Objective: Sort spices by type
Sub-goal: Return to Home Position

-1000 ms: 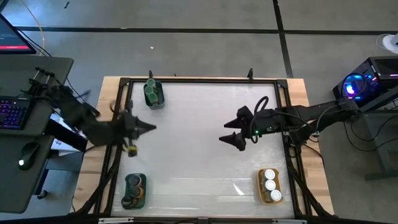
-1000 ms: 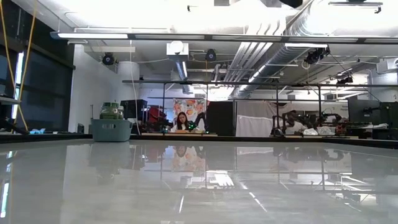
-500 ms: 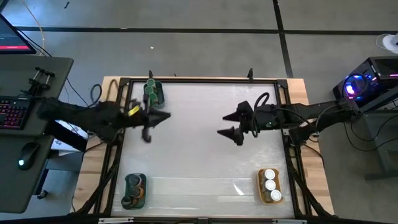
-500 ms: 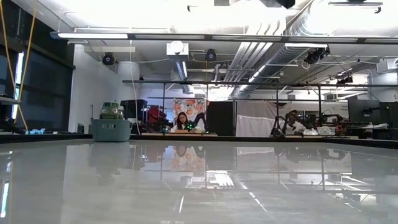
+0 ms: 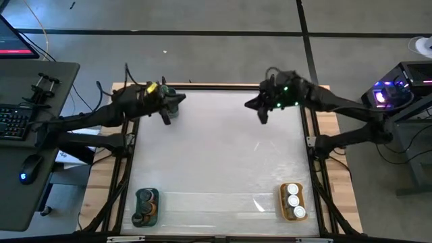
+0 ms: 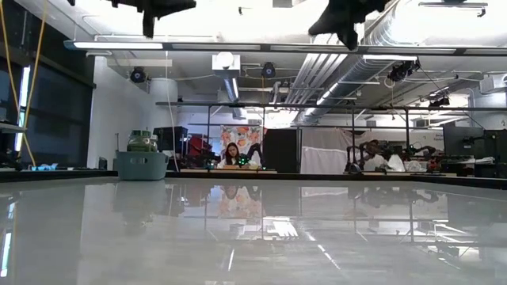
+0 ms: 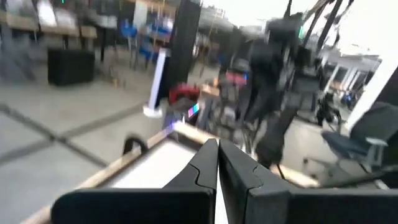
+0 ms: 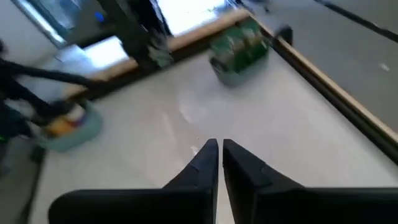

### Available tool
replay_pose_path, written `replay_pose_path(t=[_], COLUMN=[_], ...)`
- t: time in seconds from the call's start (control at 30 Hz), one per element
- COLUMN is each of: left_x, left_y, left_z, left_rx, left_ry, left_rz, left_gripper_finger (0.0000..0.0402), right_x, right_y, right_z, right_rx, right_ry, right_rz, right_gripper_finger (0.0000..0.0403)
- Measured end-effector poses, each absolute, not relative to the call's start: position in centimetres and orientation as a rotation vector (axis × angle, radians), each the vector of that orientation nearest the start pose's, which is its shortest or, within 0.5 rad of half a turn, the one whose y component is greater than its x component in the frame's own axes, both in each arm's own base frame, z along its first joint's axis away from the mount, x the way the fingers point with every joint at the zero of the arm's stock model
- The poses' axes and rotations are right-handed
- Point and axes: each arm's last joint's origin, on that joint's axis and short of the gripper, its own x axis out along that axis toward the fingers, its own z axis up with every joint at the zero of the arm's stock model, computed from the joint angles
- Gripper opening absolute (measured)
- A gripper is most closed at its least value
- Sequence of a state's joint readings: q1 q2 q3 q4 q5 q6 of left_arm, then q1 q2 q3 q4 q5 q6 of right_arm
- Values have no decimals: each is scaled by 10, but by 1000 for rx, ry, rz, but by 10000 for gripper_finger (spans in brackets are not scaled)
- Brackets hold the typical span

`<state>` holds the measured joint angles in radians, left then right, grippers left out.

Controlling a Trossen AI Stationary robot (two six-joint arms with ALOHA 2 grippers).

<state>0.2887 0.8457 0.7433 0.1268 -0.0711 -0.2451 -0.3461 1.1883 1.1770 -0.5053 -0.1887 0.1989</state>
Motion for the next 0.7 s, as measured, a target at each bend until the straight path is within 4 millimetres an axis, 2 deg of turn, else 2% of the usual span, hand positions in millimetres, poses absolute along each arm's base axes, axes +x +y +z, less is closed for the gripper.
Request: replay_pose_path(t=[0.1,0.23,0.47,0.7], left_x=[182,177,146,112], left_y=[50,33,19,16], left_z=[329,316,267,239], left_rx=[-281,-276,-251,-273], left_ry=[27,74,-45,-160], left_rz=[338,327,359,350], left_gripper_finger=[0,0,0,0], right_x=[225,204,175,171], right_y=[-86,-82,-70,-66], right_z=[371,388,409,413], right_rx=[348,341,375,403], right_ry=[405,310,181,155], right_rz=[-193,-234,-273,-254], right_gripper_finger=[17,5,2,1])
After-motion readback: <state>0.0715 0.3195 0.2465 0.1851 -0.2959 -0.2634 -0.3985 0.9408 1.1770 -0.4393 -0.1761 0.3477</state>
